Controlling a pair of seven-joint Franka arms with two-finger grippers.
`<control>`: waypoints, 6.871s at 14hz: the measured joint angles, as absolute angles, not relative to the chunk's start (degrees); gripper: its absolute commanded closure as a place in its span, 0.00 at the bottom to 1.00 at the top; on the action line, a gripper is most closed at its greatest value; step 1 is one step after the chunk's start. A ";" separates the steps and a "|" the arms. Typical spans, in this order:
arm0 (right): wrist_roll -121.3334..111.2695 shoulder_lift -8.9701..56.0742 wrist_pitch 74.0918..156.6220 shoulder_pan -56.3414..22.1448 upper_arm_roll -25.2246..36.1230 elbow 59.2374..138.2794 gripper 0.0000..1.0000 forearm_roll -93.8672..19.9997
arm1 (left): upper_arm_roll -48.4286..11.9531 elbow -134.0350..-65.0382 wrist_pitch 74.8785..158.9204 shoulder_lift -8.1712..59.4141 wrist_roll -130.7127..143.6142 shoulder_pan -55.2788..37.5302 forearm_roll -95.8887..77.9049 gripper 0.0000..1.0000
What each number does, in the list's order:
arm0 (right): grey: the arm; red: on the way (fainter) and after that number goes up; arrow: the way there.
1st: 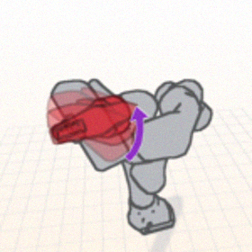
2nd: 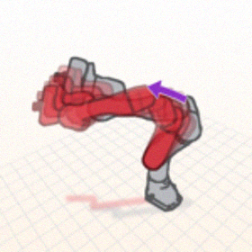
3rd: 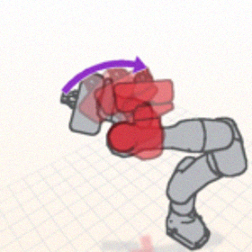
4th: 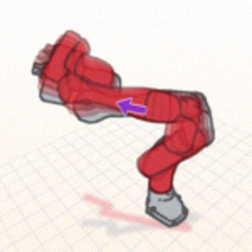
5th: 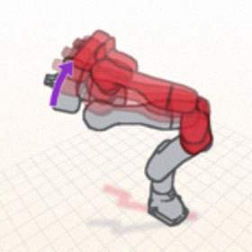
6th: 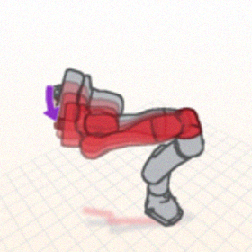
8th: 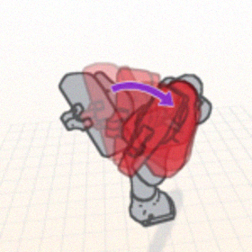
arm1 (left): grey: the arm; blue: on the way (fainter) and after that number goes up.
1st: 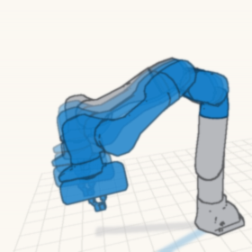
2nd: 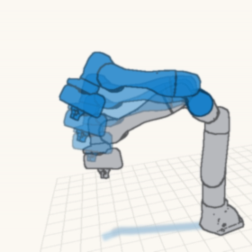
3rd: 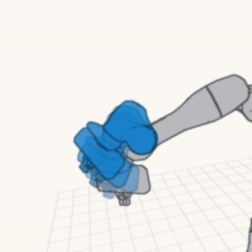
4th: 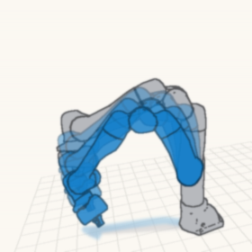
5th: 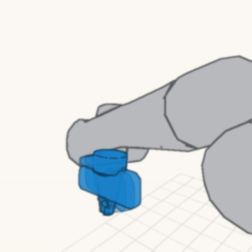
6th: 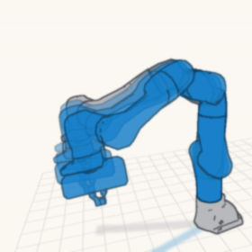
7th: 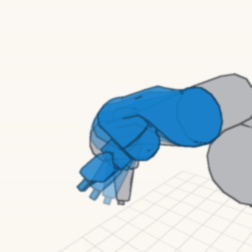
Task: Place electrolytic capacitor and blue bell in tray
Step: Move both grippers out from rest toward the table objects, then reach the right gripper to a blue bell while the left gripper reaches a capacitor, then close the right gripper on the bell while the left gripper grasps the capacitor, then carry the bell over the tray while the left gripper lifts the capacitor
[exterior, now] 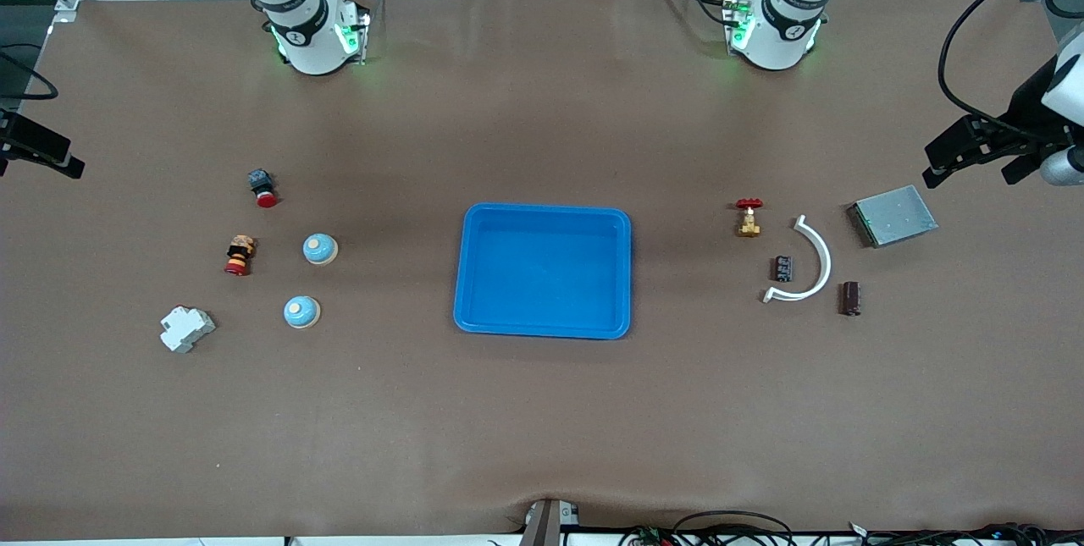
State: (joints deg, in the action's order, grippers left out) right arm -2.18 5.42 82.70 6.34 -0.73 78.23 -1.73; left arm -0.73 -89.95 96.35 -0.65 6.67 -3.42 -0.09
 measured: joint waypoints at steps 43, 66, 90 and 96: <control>8.71 -1.45 134.92 -4.01 -1.47 134.09 0.00 -2.11 | -0.42 -90.05 108.11 26.22 -1.09 2.51 1.77 0.00; 10.61 19.70 162.05 -6.68 -1.53 138.57 0.00 -2.03 | -0.35 -91.94 118.03 39.05 -1.09 4.09 1.86 0.00; 48.37 21.15 138.47 -28.72 -1.60 116.83 1.00 -1.36 | -0.36 -97.57 124.06 39.17 -1.09 5.53 1.86 0.47; 60.81 30.33 137.61 -34.01 -1.48 107.07 1.00 0.43 | -0.36 -97.59 124.34 39.16 -1.07 5.53 1.87 0.93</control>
